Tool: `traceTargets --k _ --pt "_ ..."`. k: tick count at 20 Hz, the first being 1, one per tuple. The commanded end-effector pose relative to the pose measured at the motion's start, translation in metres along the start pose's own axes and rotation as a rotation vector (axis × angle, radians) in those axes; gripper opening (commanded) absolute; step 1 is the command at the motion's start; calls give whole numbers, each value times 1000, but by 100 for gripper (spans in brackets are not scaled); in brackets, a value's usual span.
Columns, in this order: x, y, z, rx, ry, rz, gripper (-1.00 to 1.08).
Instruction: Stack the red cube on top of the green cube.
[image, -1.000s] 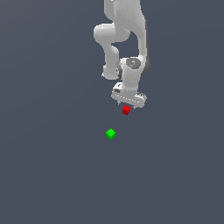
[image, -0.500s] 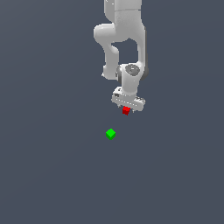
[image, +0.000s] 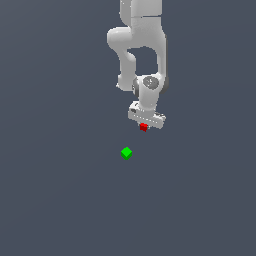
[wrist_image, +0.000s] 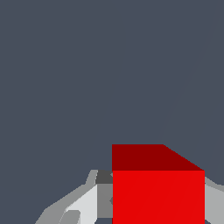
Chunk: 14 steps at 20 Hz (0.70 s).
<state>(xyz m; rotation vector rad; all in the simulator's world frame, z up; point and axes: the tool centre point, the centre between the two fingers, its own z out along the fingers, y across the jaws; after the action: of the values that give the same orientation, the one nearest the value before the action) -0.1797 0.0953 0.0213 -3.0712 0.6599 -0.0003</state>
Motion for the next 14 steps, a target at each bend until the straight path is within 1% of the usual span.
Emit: traceTargets --k 1,9,14 --pt "0 0 0 0 0 1 -100" --pt "0 0 -1 0 0 0 -100" --pt "0 0 -10 0 0 0 -100"
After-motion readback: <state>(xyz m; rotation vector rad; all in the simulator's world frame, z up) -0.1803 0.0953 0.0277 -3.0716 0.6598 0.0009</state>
